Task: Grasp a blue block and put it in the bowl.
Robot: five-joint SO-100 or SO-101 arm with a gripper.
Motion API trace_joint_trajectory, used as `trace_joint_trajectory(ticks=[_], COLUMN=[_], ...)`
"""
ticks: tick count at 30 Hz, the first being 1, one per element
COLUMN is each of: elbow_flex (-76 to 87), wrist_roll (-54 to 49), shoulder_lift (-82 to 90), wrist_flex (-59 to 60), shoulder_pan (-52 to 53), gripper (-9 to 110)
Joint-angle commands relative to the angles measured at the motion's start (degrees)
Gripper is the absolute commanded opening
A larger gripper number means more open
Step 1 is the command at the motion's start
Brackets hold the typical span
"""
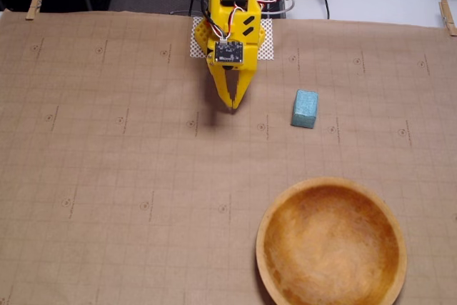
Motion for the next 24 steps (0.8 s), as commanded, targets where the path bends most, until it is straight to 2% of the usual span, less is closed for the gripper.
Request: trace_joint_trajectory(ticks=[1,24], elbow_flex=[-0.88,-1.76], wrist_roll=[-0.44,-0.35], shoulder_lift=[0.18,0.26], wrist_flex=[-0.35,-0.88], shoulder_pan=[-0.35,-0.62], gripper=[-2,-2])
